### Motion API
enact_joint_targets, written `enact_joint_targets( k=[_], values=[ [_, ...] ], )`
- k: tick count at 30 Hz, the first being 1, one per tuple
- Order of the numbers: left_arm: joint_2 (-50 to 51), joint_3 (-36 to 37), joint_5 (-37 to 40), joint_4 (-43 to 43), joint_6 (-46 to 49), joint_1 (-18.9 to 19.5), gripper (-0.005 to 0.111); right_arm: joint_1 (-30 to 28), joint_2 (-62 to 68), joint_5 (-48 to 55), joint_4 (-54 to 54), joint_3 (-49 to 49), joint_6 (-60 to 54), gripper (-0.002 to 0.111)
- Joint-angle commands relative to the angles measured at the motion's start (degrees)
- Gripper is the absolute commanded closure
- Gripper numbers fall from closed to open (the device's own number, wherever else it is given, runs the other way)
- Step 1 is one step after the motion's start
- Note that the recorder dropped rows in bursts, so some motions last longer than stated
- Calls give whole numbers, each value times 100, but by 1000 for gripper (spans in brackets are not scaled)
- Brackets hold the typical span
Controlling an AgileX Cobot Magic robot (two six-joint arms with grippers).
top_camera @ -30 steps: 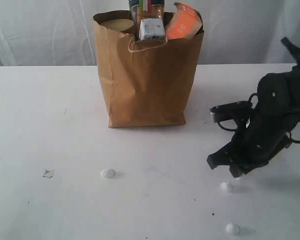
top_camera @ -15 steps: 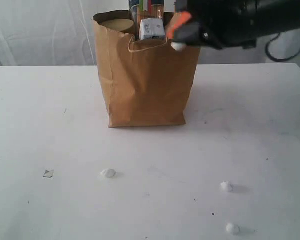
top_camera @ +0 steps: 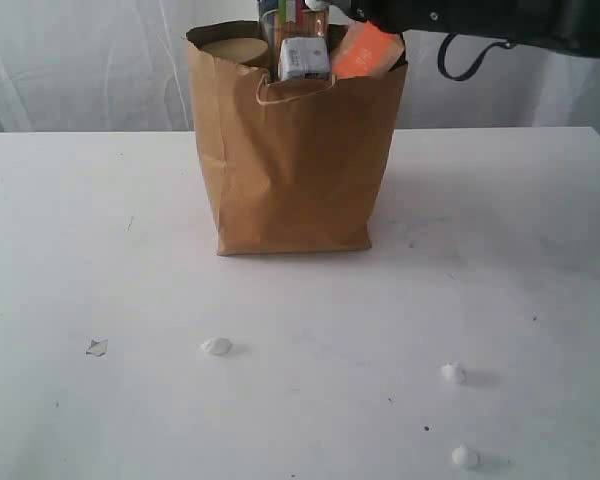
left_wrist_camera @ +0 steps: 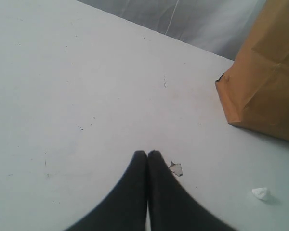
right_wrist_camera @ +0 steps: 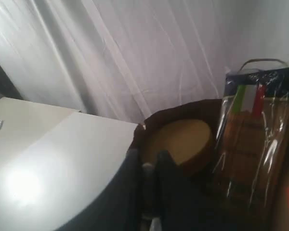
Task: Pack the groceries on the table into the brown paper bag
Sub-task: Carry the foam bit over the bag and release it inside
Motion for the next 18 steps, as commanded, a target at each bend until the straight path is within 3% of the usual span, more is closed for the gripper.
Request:
enact_joint_targets(
  k=[1, 15, 18],
  values=[
    [-24, 17, -10, -55, -31, 9, 107, -5, 224, -386, 85, -225, -223, 108],
    [-24, 17, -10, -55, -31, 9, 107, -5, 905, -977, 85, -850, -223, 108],
    [-24, 17, -10, -55, -31, 9, 107, -5, 917, -1058, 85, -874, -223, 100]
  ],
)
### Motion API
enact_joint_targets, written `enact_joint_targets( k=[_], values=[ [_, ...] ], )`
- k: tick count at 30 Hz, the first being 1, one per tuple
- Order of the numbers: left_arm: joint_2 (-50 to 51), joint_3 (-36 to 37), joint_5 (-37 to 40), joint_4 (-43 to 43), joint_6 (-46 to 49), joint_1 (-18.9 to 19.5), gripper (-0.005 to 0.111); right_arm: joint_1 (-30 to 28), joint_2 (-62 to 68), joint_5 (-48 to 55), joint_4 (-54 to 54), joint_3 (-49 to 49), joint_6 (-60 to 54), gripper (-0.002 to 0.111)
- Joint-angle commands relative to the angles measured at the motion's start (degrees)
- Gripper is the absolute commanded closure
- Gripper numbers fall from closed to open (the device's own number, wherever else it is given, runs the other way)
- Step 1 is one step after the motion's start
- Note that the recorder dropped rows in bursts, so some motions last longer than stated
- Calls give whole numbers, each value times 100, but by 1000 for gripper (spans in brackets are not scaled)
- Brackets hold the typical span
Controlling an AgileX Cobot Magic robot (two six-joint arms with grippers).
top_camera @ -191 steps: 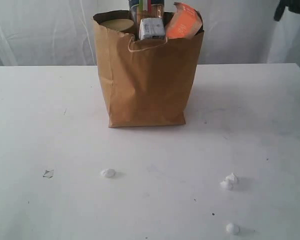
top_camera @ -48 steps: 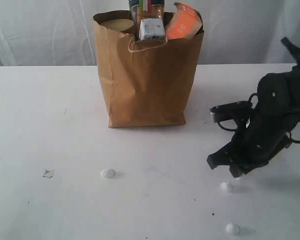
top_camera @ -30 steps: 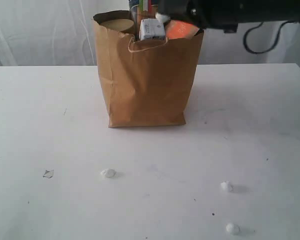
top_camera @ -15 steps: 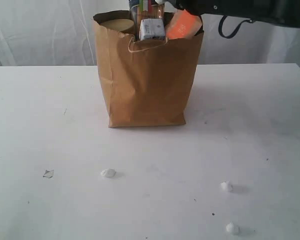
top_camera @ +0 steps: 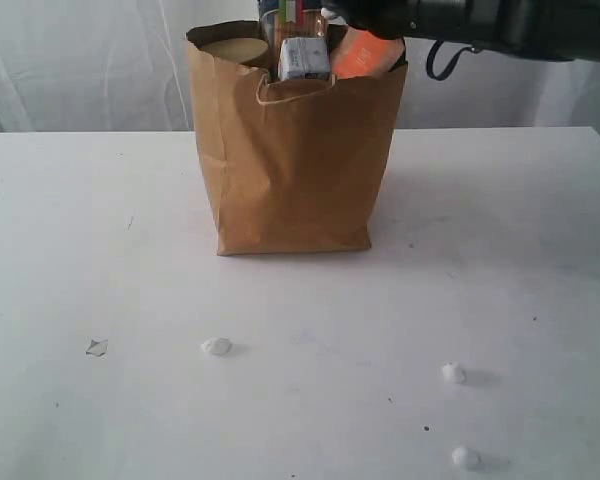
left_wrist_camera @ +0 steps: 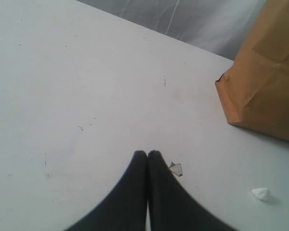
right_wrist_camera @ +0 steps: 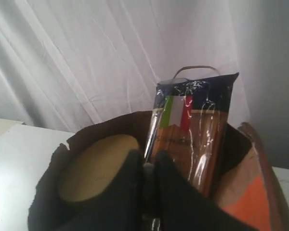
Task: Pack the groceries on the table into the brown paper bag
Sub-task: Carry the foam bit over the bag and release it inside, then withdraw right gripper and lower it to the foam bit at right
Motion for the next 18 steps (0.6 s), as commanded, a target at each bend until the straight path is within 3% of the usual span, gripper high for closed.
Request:
enact_joint_targets(
  k=[1, 6, 18],
  values=[
    [-24, 17, -10, -55, -31, 9, 107, -5, 25, -135, 3, -78, -52, 97],
    [-24, 17, -10, -55, -31, 9, 107, -5, 25, -125, 3, -78, -52, 79],
    [-24, 17, -10, -55, -31, 9, 107, -5, -155, 124, 3, -78, -38, 78]
  ],
)
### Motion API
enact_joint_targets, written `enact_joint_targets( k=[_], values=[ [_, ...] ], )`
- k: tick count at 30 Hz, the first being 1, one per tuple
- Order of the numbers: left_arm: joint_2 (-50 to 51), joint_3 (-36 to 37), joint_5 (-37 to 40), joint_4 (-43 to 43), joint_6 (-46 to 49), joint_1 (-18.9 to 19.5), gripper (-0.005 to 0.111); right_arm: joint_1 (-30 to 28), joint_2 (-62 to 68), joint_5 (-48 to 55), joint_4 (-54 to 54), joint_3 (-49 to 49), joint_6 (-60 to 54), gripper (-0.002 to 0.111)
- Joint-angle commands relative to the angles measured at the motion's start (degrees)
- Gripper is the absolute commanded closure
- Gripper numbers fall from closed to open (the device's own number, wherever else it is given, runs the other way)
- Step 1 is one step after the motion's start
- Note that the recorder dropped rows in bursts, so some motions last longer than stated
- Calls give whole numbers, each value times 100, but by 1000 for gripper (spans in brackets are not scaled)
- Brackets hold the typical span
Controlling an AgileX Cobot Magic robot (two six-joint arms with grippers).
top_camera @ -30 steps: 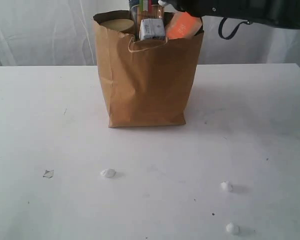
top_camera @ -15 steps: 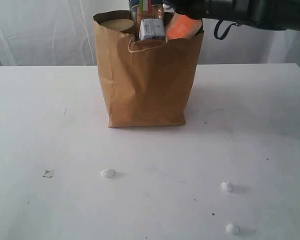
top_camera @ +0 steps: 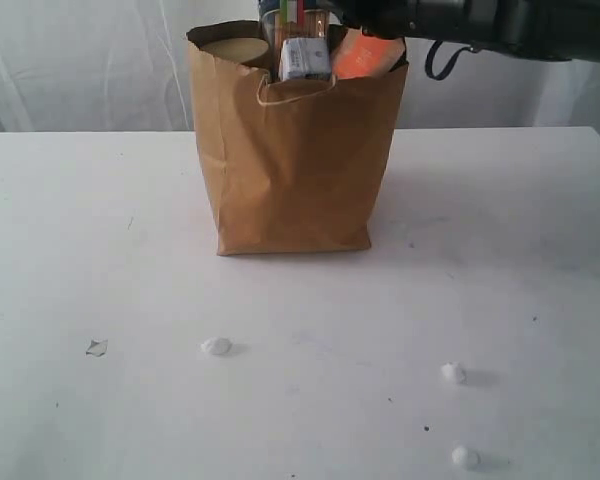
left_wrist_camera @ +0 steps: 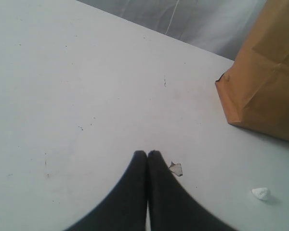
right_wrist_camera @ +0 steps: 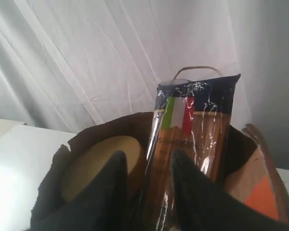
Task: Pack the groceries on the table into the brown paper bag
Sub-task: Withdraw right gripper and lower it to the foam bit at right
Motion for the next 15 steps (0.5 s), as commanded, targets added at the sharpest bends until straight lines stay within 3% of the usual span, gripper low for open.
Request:
enact_joint_targets(
  k=[1, 5, 8, 11, 15],
  values=[
    [-24, 17, -10, -55, -31, 9, 107, -5, -218, 79, 3, -49, -38, 78],
    [-24, 17, -10, -55, -31, 9, 107, -5, -407, 28, -1, -49, -38, 89],
    [-24, 17, -10, -55, -31, 9, 107, -5, -662, 17, -937, -49, 161, 108],
    [-24, 17, -10, -55, -31, 9, 107, -5, -967, -71, -1894, -49, 691, 108],
    [-24, 17, -10, -55, -31, 9, 107, -5, -1701, -151, -4016, 279, 1673, 108]
  ],
)
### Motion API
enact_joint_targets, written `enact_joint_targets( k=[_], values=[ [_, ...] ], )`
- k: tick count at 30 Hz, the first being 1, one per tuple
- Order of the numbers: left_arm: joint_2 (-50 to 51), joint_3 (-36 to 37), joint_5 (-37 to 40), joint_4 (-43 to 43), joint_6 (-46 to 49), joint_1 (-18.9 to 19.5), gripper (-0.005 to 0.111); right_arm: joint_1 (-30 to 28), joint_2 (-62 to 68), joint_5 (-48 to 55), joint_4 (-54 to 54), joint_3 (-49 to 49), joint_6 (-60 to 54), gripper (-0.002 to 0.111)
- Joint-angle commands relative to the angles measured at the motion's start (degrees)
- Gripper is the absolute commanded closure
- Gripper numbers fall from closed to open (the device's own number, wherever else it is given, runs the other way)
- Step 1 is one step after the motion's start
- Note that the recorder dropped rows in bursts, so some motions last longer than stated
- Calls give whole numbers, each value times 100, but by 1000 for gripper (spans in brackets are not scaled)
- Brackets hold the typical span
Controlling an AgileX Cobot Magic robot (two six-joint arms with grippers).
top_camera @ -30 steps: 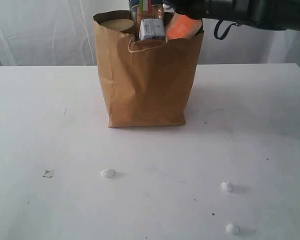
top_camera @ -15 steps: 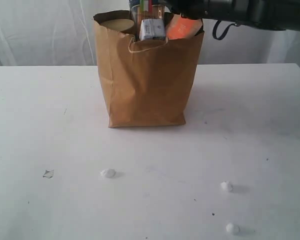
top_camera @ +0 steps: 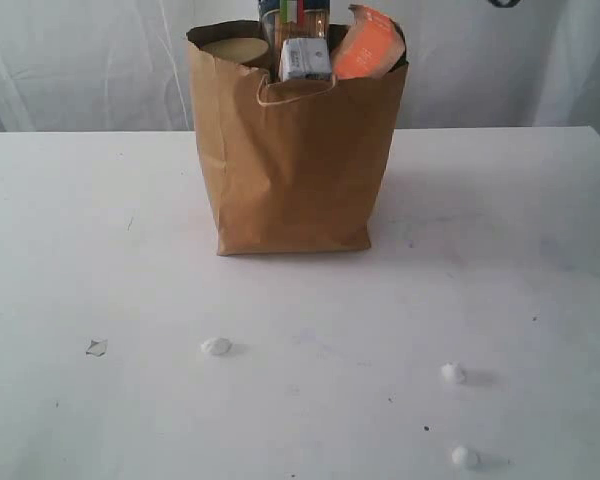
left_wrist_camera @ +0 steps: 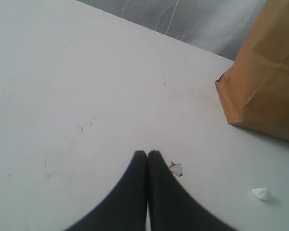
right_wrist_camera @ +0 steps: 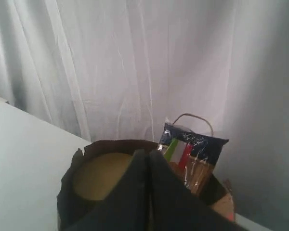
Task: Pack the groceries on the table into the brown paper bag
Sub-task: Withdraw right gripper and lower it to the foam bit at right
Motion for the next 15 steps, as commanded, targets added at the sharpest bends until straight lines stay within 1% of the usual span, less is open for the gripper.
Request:
enact_joint_targets(
  k=[1, 3, 4, 7, 10, 15],
  values=[
    [-24, 17, -10, -55, -31, 9, 107, -5, -630, -88, -1771, 419, 797, 108],
    [-24, 17, -10, -55, -31, 9, 107, -20, -869, -188, -3158, 828, 1760, 108],
    [-24, 17, -10, -55, -31, 9, 107, -16, -956, -267, -4016, 1132, 2478, 108],
    [-24, 17, -10, -55, -31, 9, 107, -16, -1009, -264, -5633, 1561, 3927, 108],
    [-24, 17, -10, -55, -31, 9, 107, -16, -1009, 67, -7182, 1887, 5079, 108],
    [-24, 17, -10, -55, -31, 9, 107, -74, -1009, 961, -9640, 2281, 7113, 108]
  ],
)
